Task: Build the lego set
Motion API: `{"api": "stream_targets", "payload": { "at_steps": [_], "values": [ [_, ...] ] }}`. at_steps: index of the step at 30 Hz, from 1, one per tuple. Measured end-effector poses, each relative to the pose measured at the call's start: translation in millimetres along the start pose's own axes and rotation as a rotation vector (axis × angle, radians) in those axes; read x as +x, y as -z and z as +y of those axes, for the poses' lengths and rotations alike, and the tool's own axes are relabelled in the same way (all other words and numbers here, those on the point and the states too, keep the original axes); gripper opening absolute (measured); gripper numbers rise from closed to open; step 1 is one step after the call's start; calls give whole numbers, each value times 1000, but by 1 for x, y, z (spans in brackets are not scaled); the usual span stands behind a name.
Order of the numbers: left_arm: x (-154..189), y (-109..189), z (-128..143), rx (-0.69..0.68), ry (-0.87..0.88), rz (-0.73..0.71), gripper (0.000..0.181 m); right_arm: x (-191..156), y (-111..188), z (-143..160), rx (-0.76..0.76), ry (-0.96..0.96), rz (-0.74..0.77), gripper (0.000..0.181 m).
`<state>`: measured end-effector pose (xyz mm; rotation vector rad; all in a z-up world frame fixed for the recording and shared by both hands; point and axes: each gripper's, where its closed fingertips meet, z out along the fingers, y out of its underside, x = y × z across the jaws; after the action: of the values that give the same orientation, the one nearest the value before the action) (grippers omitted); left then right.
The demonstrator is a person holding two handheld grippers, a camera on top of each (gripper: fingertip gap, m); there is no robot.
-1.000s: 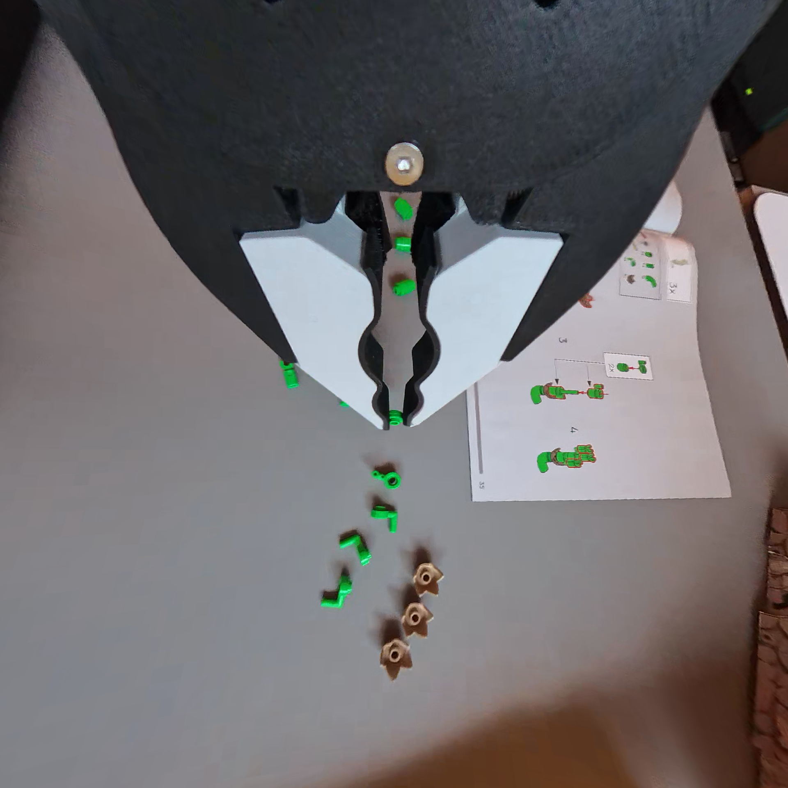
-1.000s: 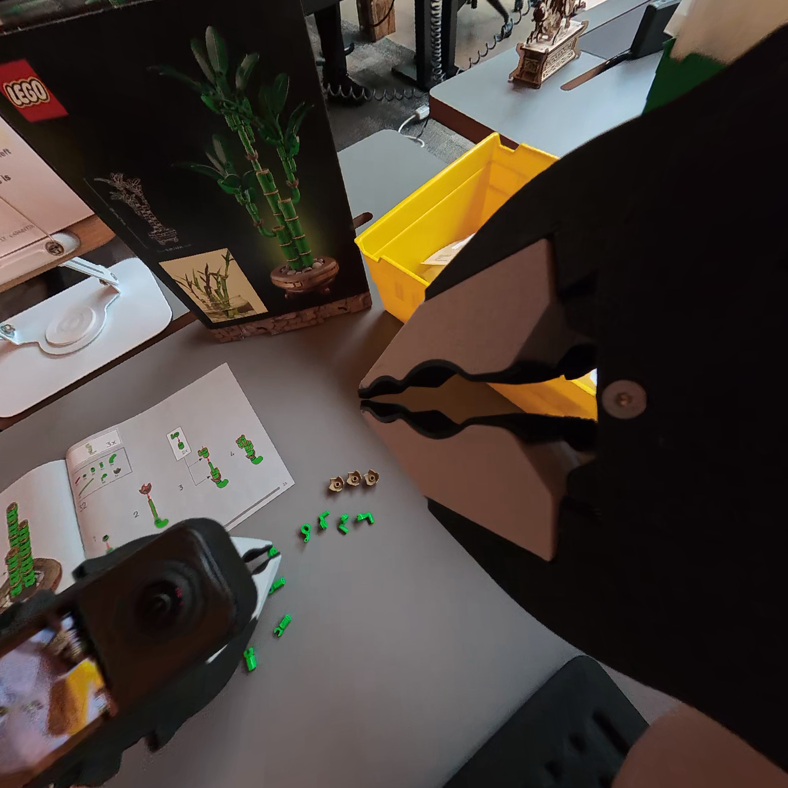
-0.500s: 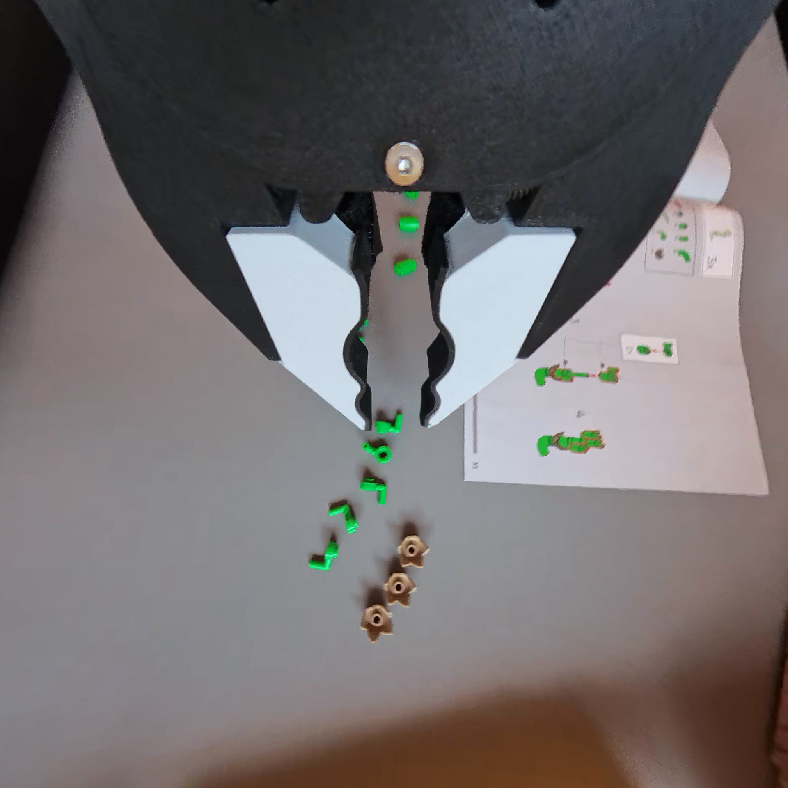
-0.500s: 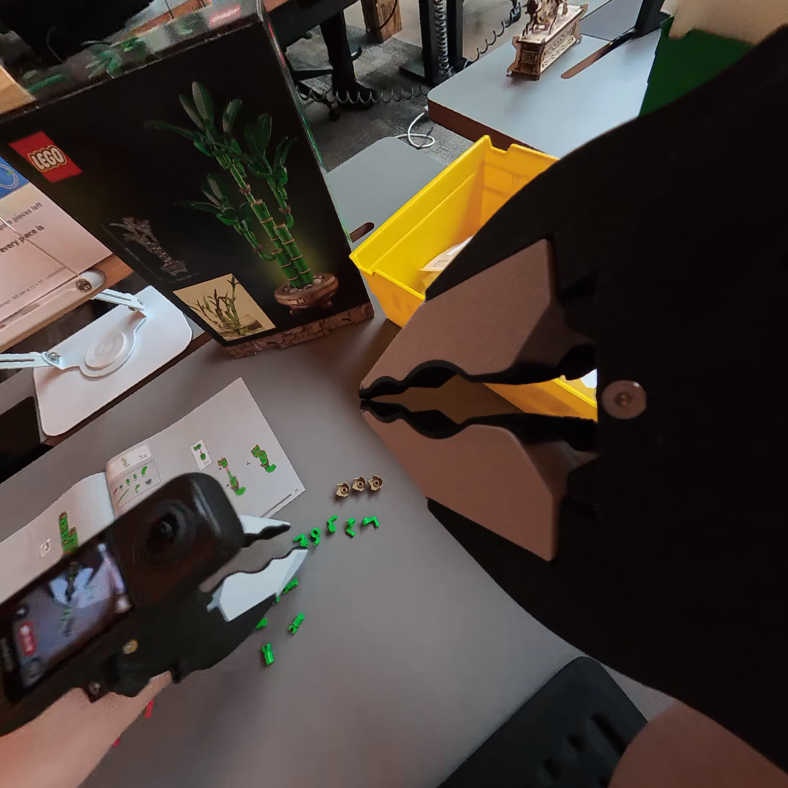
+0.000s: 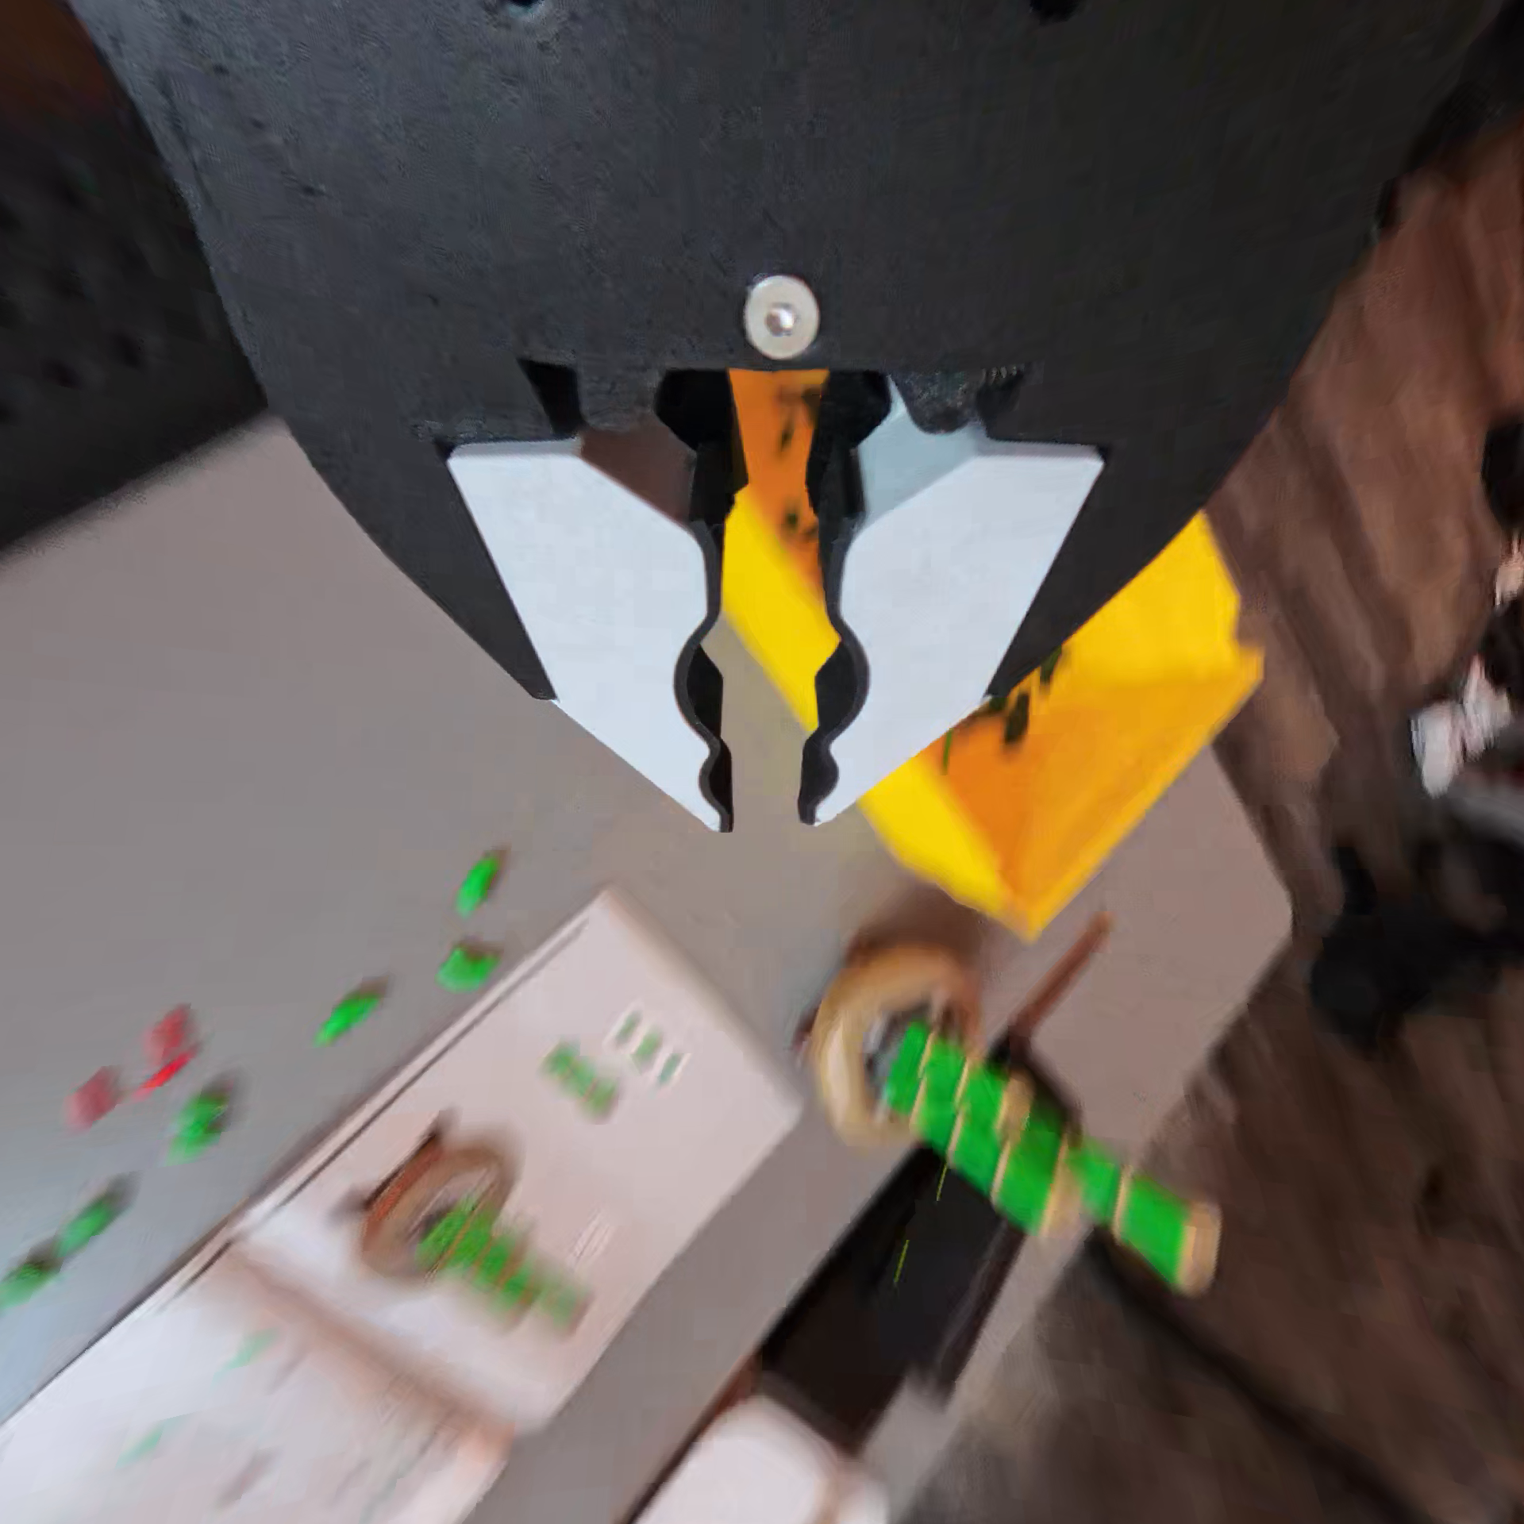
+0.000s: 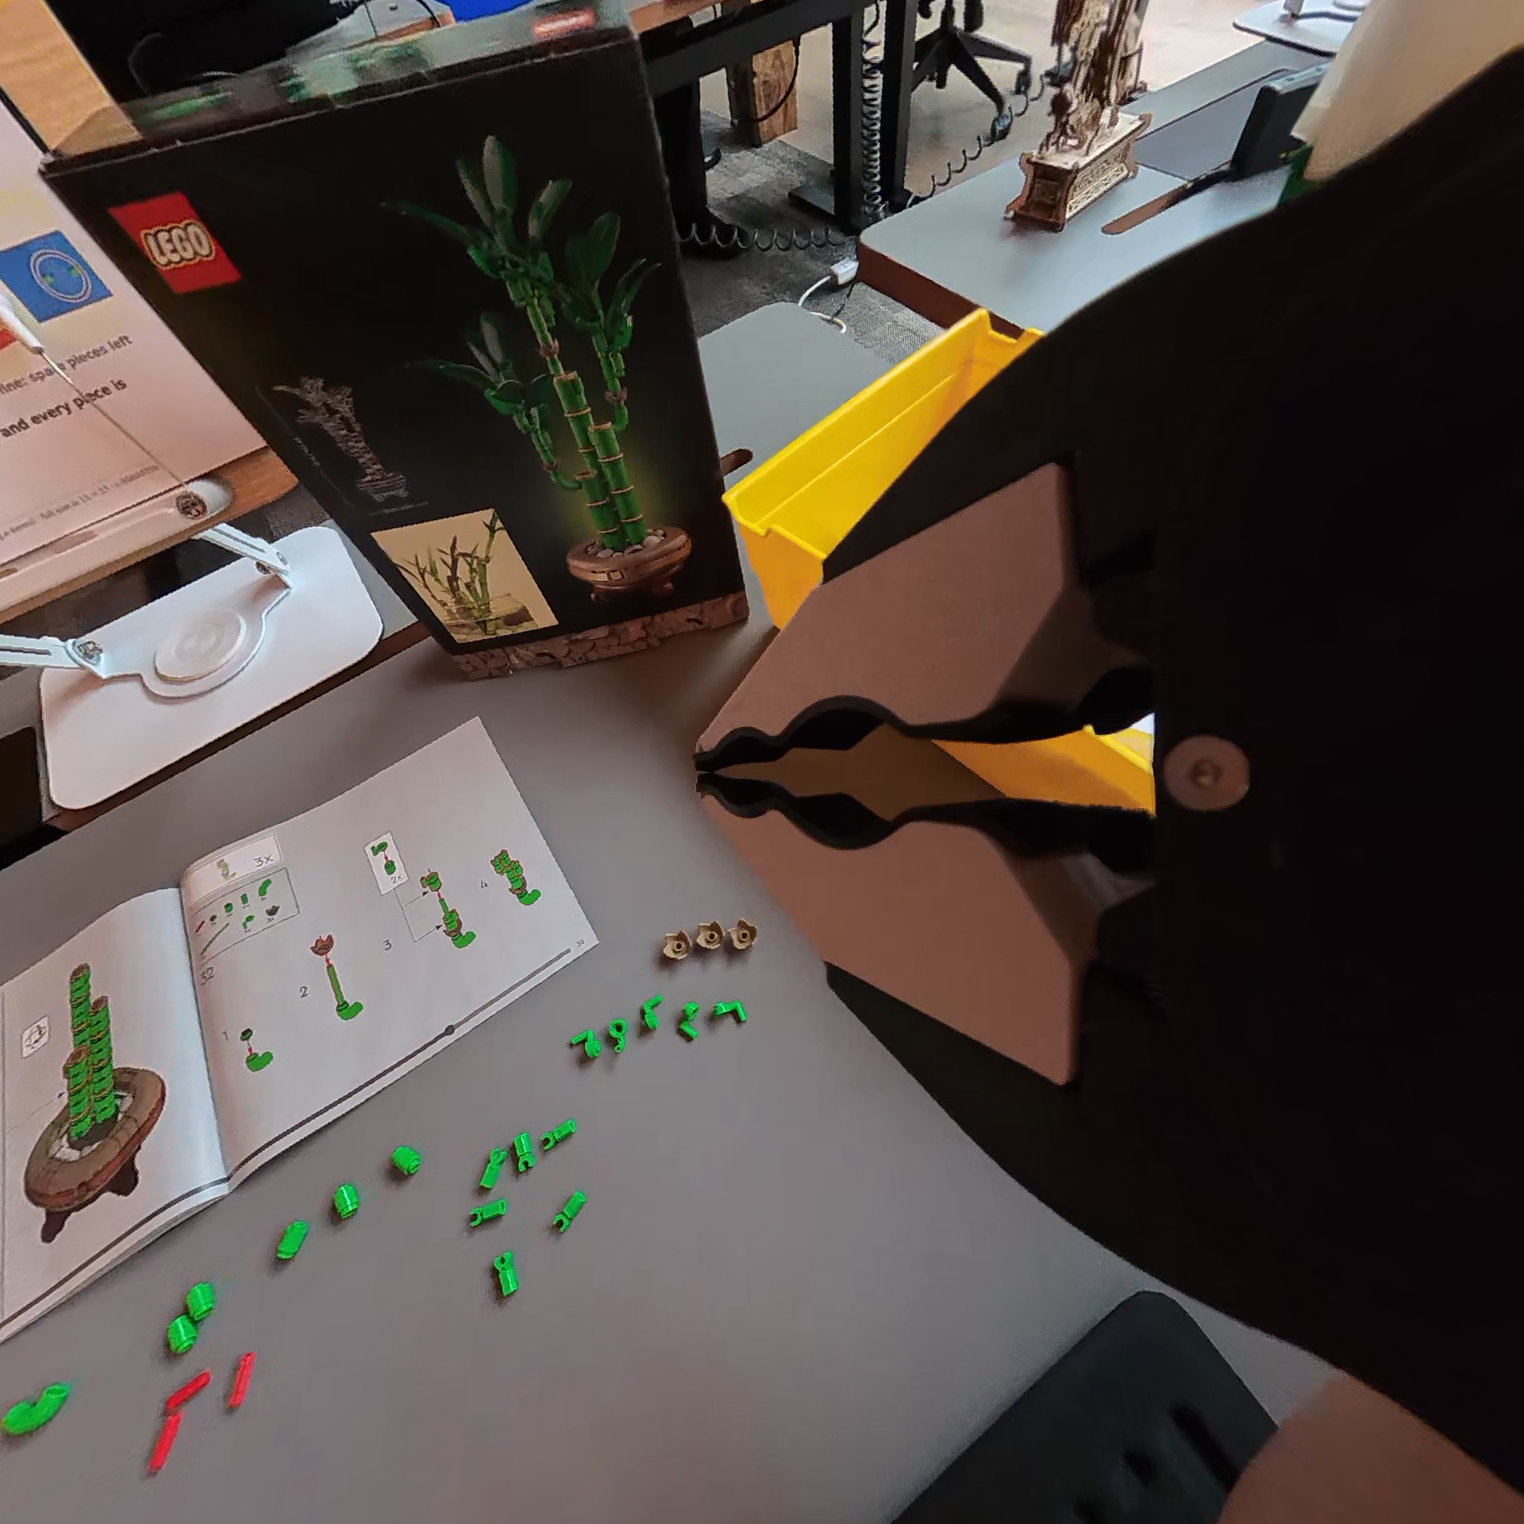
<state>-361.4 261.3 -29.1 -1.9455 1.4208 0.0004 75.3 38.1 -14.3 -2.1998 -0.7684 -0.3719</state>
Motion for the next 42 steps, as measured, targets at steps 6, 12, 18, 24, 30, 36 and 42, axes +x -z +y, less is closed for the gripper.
{"api": "stream_targets", "payload": {
  "at_steps": [6,12,18,24,30,36,42],
  "values": [
    [-54,2,173,-360,240,42,17,-15,-21,-24,-40,88,-17,1],
    [-41,-34,231,-479,355,197,9,-36,-39,-47,-66,124,-59,2],
    [-36,-64,251,-522,410,279,14,-49,-47,-59,-64,155,-90,2],
    [-40,-76,249,-518,436,281,14,-51,-50,-54,-75,150,-108,2],
    [-43,-79,250,-557,416,243,18,-48,-50,-49,-77,142,-106,2],
    [-39,-80,248,-567,411,259,4,-45,-48,-46,-78,137,-102,2],
    [-51,-61,241,-526,396,193,3,-42,-44,-44,-69,133,-88,2]
  ]
}}
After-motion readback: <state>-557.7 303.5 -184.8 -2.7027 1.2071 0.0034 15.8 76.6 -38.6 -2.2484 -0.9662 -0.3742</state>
